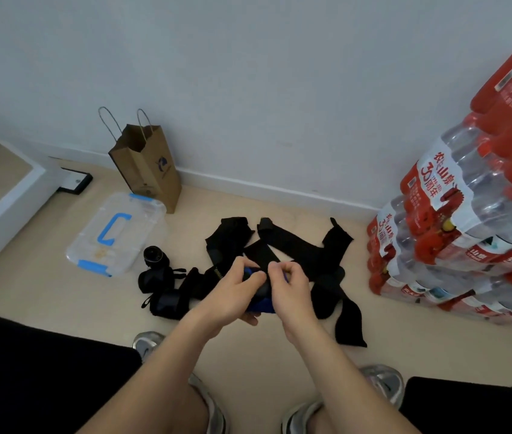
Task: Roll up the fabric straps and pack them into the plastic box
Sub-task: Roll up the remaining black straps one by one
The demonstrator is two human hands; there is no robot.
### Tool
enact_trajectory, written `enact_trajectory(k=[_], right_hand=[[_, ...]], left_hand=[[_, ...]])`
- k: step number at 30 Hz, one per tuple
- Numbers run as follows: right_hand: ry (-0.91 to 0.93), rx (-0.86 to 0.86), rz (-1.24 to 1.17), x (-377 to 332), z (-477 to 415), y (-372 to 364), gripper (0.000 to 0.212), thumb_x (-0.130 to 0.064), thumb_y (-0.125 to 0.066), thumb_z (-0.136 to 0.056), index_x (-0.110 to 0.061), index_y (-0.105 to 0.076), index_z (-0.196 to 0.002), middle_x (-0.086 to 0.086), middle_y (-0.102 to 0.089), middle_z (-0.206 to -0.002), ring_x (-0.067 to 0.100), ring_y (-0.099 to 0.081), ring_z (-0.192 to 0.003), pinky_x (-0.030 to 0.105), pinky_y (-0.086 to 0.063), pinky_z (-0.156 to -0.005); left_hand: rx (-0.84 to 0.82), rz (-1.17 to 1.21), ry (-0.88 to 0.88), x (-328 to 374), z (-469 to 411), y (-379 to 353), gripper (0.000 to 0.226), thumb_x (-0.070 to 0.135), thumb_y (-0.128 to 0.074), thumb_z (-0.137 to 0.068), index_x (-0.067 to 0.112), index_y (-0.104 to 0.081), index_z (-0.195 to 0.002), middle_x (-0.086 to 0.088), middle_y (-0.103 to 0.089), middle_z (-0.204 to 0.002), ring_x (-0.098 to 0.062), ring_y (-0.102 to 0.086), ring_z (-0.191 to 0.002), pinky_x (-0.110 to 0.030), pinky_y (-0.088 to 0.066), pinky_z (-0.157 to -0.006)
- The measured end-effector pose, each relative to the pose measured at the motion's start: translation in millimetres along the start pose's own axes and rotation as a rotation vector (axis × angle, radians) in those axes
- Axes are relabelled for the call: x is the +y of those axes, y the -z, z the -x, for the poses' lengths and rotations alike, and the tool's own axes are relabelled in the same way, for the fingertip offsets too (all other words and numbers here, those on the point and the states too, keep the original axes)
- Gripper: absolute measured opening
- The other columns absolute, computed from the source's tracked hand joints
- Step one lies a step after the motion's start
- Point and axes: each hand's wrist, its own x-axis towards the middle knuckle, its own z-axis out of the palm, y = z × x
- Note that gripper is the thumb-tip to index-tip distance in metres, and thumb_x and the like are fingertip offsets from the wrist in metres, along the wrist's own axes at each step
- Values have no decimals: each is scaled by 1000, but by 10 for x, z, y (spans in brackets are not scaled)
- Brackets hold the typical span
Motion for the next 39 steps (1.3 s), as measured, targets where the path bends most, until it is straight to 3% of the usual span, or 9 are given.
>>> enact_trajectory(k=[8, 14, 19, 24, 26, 29, 33, 37, 39], right_hand=[[-100, -444, 956, 806, -152, 174, 34, -18, -49, -107, -16, -61, -139, 14, -62, -139, 31, -64, -123, 33, -53, -101], [-136, -759, 1346, 960, -262, 89, 44, -21, -46, -108, -17, -52, -152, 14, -51, -154, 36, -56, -135, 38, -50, -109], [-95, -628, 1330, 970, -459, 6, 35, -25, -47, -107, -17, -62, -139, 10, -61, -138, 33, -63, -121, 39, -55, -100], [74, -133, 1135, 896, -796, 156, 13, -31, -62, -99, -19, -64, -103, 3, -66, -103, 20, -63, -86, 39, -60, -75], [245, -10, 1211, 912, -917, 298, 24, -30, -72, -94, -24, -59, -114, 1, -57, -118, 17, -56, -102, 36, -55, -86], [249, -134, 1542, 975, -1043, 477, 61, -33, -77, -89, -28, -50, -143, 3, -50, -141, 26, -46, -131, 43, -42, -112], [182, -167, 1724, 1055, -1095, 594, 33, -19, -69, -98, -26, -68, -130, 5, -58, -143, 32, -44, -137, 54, -37, -120], [329, -119, 1252, 864, -1183, 598, 22, -25, -64, -105, -20, -70, -126, 1, -71, -118, 22, -62, -122, 46, -36, -125], [290, -63, 924, 582, -1235, 596, 28, -27, -66, -106, -16, -68, -131, 0, -73, -108, 16, -68, -102, 39, -55, -101]], left_hand=[[153, -409, 237, -1010, -326, 309, 40, 32, -70, -101, 22, -50, -133, -12, -44, -132, -38, -64, -103, -31, -56, -52], [455, -194, 524, -1535, -497, 680, 83, 39, -85, -90, 2, -35, -146, -24, -49, -142, -43, -59, -121, -53, -63, -93], [827, -64, 492, -1622, -684, 595, 103, 42, -95, -78, 2, -28, -145, -29, -29, -153, -50, -42, -135, -56, -49, -109], [759, -304, 455, -1659, -834, 562, 98, 47, -95, -75, 8, -32, -138, -28, -30, -145, -50, -51, -117, -49, -52, -95], [705, -572, 438, -1677, -856, 513, 98, 53, -93, -71, 11, -33, -136, -24, -32, -141, -47, -47, -120, -50, -51, -94], [676, -855, 429, -1607, -913, 392, 96, 58, -89, -68, 18, -35, -136, -17, -33, -141, -43, -41, -122, -53, -47, -97], [698, -880, 265, -1487, -994, 265, 63, 36, -83, -75, 18, -51, -127, -17, -39, -134, -42, -39, -120, -59, -38, -102], [603, -853, -8, -1302, -1042, 194, 37, 20, -75, -87, 17, -63, -122, -12, -50, -129, -38, -43, -122, -55, -41, -103], [443, -724, -94, -1147, -1071, 134, 25, 19, -70, -95, 21, -67, -120, -3, -55, -126, -26, -51, -118, -47, -48, -103]])
